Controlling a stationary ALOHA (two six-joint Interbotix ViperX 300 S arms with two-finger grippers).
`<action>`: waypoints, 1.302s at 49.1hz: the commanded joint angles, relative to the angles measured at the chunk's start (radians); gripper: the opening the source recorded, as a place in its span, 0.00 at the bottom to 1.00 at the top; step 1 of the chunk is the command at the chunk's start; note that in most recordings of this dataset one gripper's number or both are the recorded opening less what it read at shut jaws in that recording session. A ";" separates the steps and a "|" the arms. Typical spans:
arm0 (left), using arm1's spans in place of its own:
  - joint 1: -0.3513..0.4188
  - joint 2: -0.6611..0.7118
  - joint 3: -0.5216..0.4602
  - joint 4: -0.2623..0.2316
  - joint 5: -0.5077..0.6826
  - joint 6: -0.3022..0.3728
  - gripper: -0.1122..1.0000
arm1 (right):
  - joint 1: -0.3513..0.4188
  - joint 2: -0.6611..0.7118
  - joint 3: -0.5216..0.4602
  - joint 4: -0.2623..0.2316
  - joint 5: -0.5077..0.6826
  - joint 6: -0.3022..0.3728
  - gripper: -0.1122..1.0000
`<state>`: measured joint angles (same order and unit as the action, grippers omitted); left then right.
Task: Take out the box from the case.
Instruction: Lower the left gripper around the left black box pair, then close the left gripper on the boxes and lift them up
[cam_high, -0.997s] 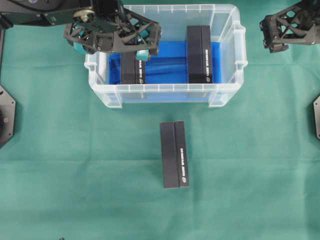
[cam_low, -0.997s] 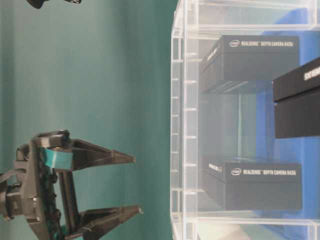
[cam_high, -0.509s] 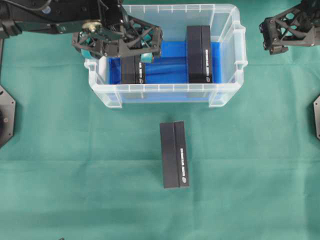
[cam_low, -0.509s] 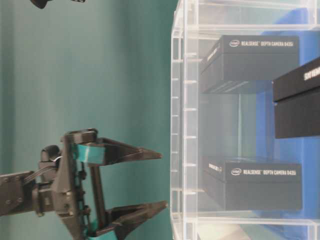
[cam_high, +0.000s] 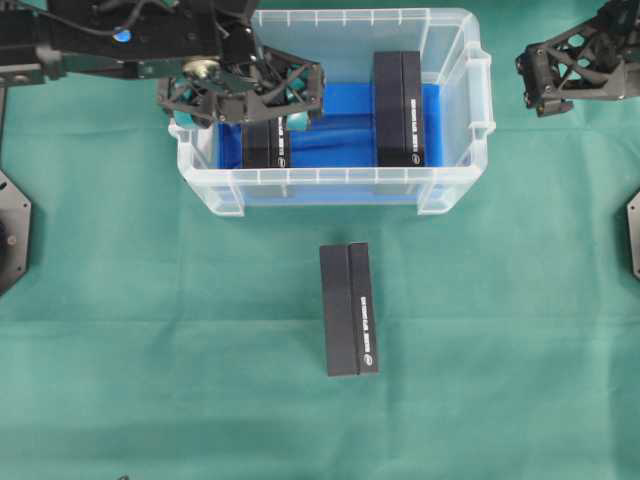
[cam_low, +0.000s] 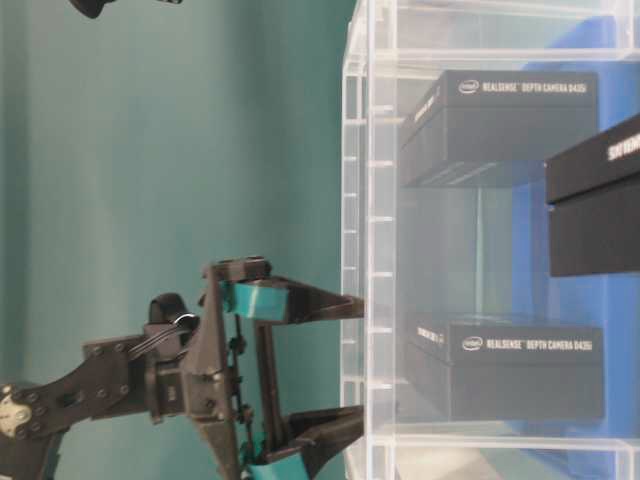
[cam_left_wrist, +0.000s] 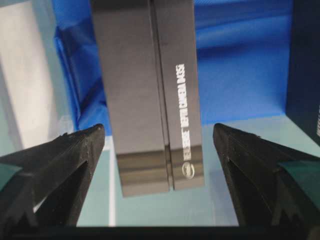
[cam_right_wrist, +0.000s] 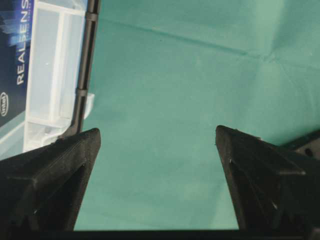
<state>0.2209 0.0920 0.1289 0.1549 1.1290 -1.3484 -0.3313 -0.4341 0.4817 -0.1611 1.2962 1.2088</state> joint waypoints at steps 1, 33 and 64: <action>0.009 -0.002 -0.012 0.005 -0.015 0.002 0.93 | 0.003 -0.011 -0.006 -0.002 -0.009 0.002 0.92; 0.035 0.017 0.044 0.005 -0.046 0.002 0.93 | 0.006 -0.011 -0.003 -0.002 -0.034 0.000 0.92; 0.048 0.025 0.092 0.005 -0.101 0.000 0.93 | 0.008 -0.011 -0.003 -0.002 -0.044 0.002 0.92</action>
<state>0.2577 0.1289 0.2117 0.1549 1.0293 -1.3499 -0.3283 -0.4341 0.4893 -0.1611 1.2579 1.2088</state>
